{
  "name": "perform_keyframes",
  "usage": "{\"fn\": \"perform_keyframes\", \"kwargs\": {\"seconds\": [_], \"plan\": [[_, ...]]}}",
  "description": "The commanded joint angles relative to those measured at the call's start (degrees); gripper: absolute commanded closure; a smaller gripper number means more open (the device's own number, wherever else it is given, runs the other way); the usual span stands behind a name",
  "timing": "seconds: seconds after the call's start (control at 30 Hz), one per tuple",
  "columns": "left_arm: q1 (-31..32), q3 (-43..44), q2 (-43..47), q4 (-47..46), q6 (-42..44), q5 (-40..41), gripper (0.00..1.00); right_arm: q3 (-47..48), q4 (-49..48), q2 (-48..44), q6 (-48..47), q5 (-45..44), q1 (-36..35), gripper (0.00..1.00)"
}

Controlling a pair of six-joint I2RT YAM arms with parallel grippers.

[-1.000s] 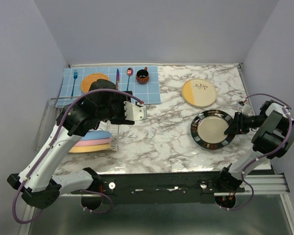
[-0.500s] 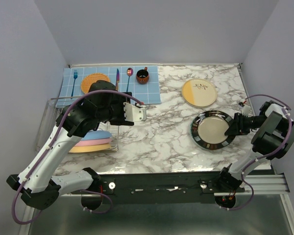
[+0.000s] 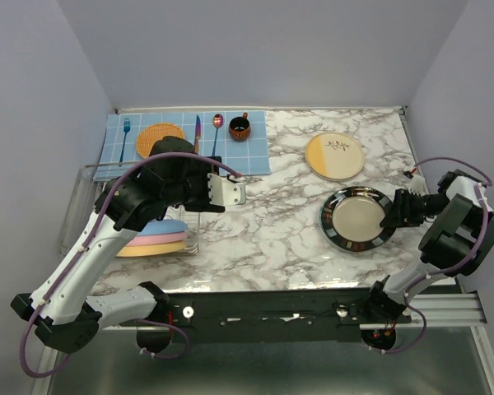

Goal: Unload the plates from the dish rack
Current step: Place the plate at the center of the board.

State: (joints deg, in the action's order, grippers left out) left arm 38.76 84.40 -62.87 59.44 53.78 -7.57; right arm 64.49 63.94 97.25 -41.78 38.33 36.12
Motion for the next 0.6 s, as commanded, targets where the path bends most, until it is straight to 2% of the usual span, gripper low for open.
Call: {"fn": "perform_keyframes", "kwargs": {"seconds": [0.0,0.57], "plan": [[0.26,-0.46,0.91,0.33,0.19,-1.65,0.25,-1.03,-1.36,-2.86,1.70,-1.32,0.09,0.48],[0.26,-2.75,2.49,0.32,0.10,-1.66,0.26,-4.98,-3.56,-3.91,1.97,-0.53,-0.26,0.47]]}}
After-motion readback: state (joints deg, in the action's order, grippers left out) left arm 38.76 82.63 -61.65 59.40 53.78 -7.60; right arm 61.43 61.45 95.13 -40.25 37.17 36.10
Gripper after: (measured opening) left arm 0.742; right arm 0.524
